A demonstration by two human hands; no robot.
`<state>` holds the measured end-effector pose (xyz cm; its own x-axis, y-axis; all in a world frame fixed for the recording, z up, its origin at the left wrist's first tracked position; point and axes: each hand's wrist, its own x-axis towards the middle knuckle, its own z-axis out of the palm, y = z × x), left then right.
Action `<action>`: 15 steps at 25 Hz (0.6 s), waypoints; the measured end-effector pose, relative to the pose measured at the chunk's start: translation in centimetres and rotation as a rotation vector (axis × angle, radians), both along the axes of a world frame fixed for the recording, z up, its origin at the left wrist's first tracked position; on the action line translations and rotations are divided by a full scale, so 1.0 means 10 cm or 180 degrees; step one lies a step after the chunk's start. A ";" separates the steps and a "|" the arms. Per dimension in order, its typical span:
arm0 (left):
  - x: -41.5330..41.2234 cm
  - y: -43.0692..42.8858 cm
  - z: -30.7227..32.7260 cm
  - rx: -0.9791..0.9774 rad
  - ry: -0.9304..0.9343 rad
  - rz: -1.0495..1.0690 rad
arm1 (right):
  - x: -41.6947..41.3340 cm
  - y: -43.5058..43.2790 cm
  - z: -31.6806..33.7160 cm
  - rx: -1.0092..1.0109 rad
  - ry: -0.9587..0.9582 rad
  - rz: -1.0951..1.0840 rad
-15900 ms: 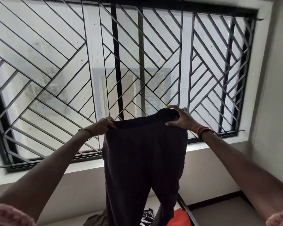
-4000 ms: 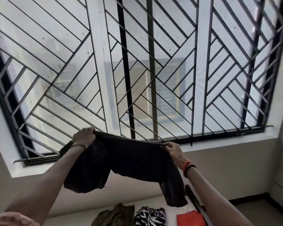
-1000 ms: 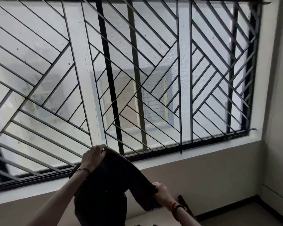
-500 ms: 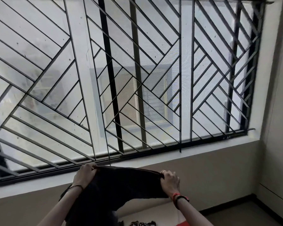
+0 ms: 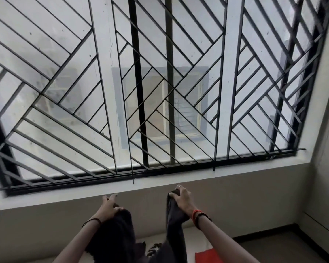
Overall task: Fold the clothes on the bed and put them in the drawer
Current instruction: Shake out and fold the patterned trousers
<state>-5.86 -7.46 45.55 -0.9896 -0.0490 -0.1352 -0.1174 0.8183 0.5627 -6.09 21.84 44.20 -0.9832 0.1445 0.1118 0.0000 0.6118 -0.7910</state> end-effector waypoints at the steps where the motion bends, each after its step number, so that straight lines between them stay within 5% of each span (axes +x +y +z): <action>1: 0.01 -0.02 -0.03 0.0160 -0.0077 0.0041 | 0.00 -0.04 -0.06 -0.0180 -0.0108 -0.0065; 7: 0.18 -0.03 -0.20 0.1765 -0.0492 0.0637 | 0.12 -0.24 -0.10 -0.2033 -0.1073 0.0248; 15: 0.34 0.43 0.04 0.2883 -0.0822 0.0726 | 0.25 -0.58 0.12 -0.1989 -0.1034 0.0878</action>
<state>-2.50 -3.18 45.95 -0.9038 -0.0062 -0.4280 -0.4280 0.0295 0.9033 -3.60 16.07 45.42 -0.9624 -0.1702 -0.2118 0.2042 0.0611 -0.9770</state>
